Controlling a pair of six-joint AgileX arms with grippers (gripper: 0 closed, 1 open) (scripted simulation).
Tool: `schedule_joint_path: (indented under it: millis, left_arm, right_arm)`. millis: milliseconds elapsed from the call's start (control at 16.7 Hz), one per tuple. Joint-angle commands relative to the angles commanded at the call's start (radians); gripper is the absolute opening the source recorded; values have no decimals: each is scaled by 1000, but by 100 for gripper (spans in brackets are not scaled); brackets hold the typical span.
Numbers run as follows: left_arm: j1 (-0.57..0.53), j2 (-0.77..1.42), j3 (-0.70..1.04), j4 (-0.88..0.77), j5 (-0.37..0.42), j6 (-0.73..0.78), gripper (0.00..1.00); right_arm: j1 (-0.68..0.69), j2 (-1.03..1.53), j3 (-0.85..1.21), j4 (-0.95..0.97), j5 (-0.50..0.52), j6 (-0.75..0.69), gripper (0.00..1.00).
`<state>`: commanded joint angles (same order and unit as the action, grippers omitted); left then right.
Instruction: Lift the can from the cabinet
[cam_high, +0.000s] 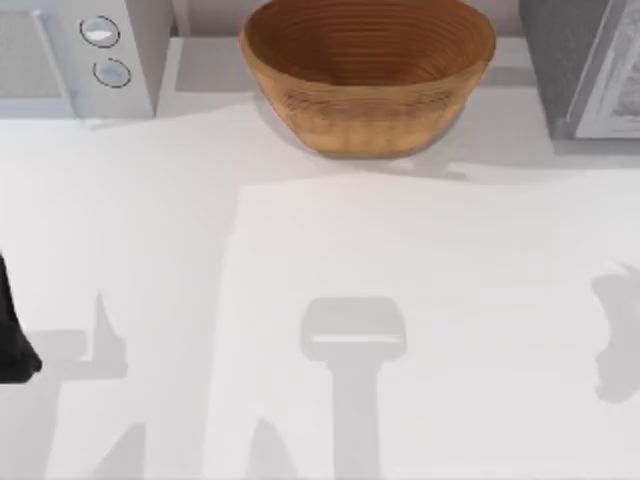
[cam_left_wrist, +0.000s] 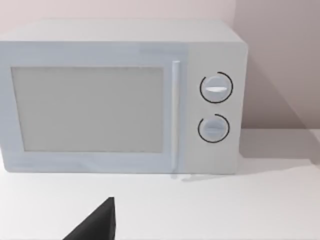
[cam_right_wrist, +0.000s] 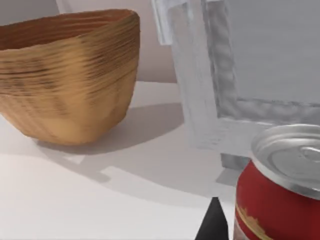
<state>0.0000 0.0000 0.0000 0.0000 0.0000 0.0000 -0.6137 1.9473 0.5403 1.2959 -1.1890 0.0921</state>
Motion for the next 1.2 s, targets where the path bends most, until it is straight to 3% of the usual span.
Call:
schedule_joint_path:
  millis: [660, 1200]
  left_arm:
    - [0, 0, 0, 0, 0, 0, 100]
    - [0, 0, 0, 0, 0, 0, 100]
  right_arm:
    - [-72, 333, 103, 388, -210, 7, 0]
    - [-74, 369, 118, 457, -238, 5, 0]
